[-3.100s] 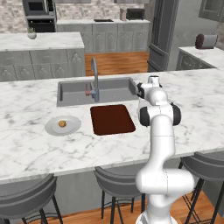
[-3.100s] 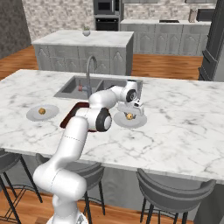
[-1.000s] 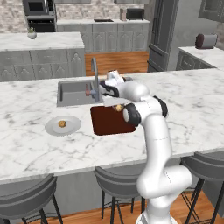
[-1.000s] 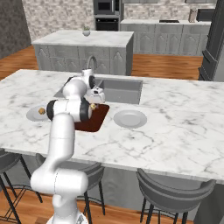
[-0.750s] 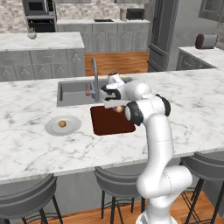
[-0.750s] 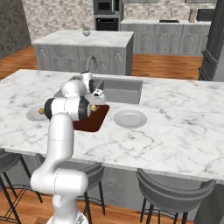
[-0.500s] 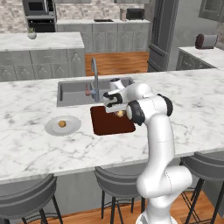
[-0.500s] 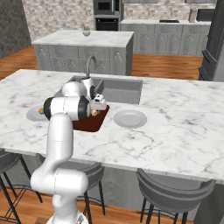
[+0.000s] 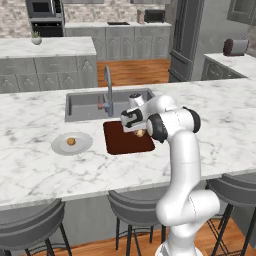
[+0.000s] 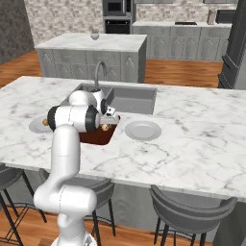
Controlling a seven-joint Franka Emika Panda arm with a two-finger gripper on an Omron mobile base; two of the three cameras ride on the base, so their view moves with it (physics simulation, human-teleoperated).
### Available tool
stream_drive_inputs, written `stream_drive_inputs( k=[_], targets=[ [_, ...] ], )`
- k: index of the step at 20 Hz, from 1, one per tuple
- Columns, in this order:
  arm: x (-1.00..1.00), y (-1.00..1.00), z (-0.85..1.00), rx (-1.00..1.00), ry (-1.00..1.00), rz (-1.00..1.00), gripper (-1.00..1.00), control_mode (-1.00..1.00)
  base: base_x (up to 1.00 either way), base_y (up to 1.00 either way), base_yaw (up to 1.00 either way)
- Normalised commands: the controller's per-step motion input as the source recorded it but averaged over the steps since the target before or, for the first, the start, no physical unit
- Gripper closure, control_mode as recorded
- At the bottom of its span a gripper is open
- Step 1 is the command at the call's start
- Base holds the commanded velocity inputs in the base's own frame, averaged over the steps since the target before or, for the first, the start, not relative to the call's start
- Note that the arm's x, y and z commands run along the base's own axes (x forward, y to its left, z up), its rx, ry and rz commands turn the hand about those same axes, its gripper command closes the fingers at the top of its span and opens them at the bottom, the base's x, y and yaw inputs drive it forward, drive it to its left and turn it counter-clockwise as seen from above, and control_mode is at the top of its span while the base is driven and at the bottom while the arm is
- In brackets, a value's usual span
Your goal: Move the dessert items from the plate to the tray.
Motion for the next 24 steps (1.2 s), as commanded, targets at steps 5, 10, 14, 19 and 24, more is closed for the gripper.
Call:
stream_drive_inputs(
  k=[5, 10, 14, 19, 24],
  targets=[
    [0.00, 0.00, 0.00, 0.00, 0.00, 0.00, -1.00, -1.00, 0.00, 0.00, 0.00],
    [0.00, 0.00, 0.00, 0.00, 0.00, 0.00, -1.00, -1.00, 0.00, 0.00, 0.00],
    [0.01, 0.00, 0.05, -0.02, 0.00, 0.00, -1.00, -1.00, 0.00, 0.00, 0.00],
    [0.00, 0.01, 0.58, -0.01, 0.00, 0.00, -1.00, -1.00, 0.00, 0.00, 0.00],
    [-0.28, 0.49, 0.97, 0.00, -0.02, 0.00, -1.00, -1.00, 0.00, 0.00, 0.00]
  ],
)
